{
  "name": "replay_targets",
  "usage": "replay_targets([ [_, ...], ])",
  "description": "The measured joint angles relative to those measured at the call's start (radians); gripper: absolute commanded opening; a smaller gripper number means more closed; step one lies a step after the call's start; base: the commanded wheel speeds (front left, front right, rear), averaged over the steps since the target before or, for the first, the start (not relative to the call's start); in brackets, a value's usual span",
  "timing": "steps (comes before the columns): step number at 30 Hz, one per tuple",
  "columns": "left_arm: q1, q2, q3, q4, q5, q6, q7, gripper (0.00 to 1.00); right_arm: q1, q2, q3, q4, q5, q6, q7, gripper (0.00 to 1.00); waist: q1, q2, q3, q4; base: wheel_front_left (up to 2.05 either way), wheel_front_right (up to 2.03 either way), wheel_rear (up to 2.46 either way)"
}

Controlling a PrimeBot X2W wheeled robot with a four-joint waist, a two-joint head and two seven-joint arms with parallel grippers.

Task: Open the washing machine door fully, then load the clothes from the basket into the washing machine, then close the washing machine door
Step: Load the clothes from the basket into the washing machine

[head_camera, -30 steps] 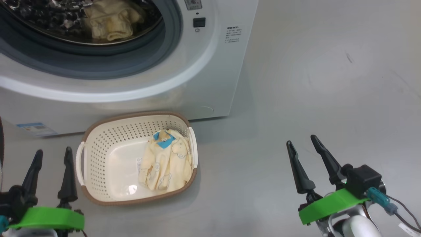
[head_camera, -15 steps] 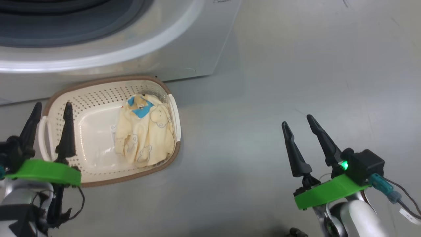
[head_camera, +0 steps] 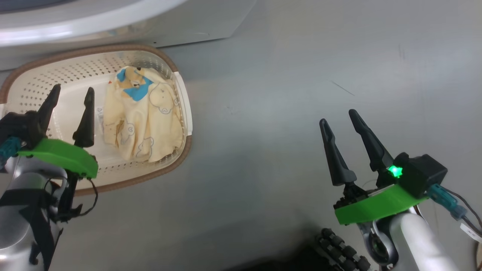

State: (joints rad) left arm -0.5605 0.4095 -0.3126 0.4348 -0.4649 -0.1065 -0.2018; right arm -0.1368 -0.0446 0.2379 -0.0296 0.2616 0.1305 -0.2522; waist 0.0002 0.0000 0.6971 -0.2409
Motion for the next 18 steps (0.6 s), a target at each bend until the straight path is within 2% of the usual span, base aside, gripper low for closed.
replay_targets([
  [5,-0.070,-0.003,-0.056,0.083,0.011,-0.017,0.019,1.00,-0.001,0.000,0.003,-0.004,0.011,0.000,0.000,1.00,-0.0001,0.0000,0.053,-0.008,0.00,0.00,0.00],
  [18,-0.231,-0.021,-0.155,0.270,-0.023,-0.022,0.100,1.00,-0.036,0.000,0.042,-0.014,0.044,0.000,0.000,1.00,-0.0001,0.0000,0.148,-0.041,0.00,0.00,0.00],
])
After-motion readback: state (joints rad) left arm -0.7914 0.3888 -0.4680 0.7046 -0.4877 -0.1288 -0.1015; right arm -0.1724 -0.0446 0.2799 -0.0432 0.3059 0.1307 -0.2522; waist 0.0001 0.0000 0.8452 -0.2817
